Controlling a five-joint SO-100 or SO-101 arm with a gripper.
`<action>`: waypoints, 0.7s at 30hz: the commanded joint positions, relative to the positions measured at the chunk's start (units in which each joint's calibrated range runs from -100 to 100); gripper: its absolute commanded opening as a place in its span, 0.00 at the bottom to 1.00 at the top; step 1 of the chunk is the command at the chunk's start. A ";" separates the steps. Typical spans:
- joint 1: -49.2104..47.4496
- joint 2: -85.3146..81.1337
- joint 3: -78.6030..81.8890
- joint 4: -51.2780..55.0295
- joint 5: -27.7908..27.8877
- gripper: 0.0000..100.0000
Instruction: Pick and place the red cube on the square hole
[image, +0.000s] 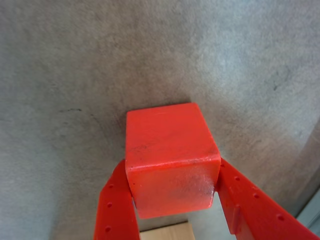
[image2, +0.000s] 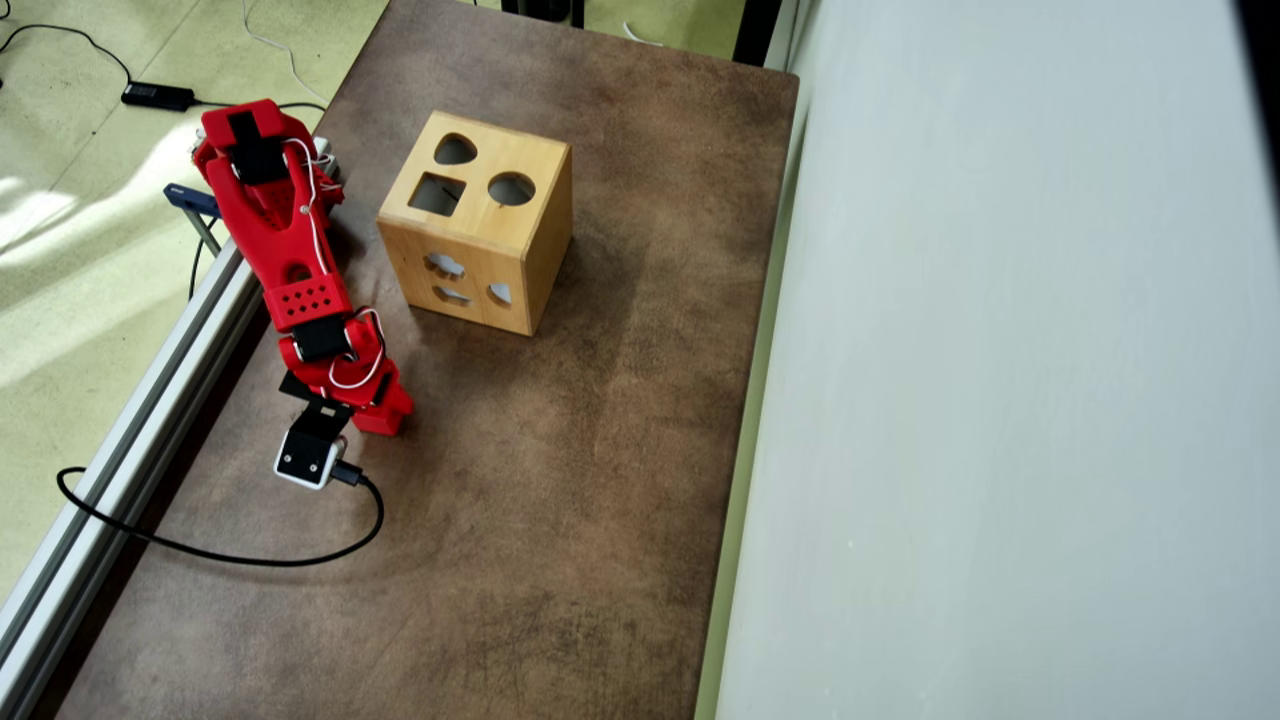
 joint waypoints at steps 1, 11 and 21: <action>0.22 -0.48 -1.72 -2.22 -0.20 0.04; 0.29 -6.68 -0.73 -1.17 -0.20 0.01; 0.29 -20.69 -1.63 9.04 -0.29 0.01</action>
